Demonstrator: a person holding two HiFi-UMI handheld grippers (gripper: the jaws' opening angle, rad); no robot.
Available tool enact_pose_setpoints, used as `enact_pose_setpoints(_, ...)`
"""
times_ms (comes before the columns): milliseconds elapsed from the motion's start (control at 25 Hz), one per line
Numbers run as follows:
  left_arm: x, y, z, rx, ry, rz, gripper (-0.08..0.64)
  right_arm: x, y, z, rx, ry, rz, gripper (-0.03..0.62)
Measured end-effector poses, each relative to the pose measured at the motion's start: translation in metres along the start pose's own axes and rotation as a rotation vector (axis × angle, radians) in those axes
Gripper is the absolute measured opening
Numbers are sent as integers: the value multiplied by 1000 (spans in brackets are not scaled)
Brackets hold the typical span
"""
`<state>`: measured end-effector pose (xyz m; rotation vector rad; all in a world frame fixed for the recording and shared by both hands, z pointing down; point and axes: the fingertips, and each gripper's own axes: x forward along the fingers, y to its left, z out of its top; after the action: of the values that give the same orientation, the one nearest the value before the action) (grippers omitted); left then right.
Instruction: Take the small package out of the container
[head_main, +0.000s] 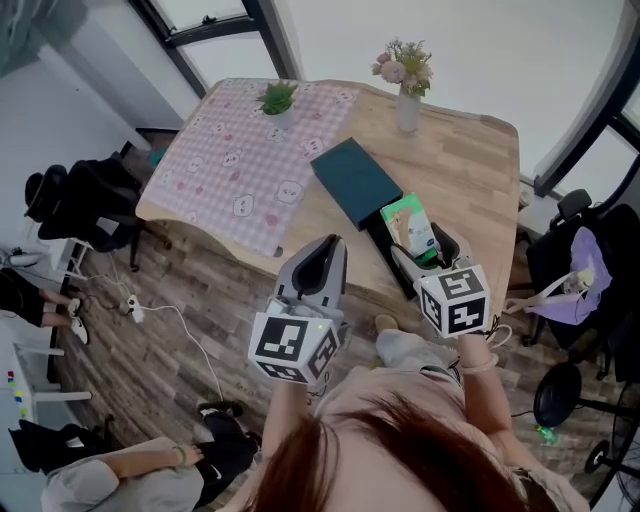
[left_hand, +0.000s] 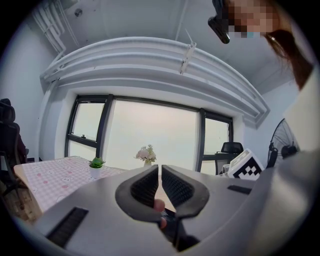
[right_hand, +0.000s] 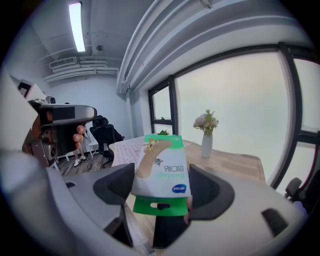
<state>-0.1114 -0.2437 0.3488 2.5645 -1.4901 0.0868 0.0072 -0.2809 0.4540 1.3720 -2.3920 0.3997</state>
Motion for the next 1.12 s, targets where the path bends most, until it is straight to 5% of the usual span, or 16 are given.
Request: enact_pose_setpoints(1120, -49, -20, 19, 39, -70, -18, 21, -93, 40, 58, 43, -319, 46, 341)
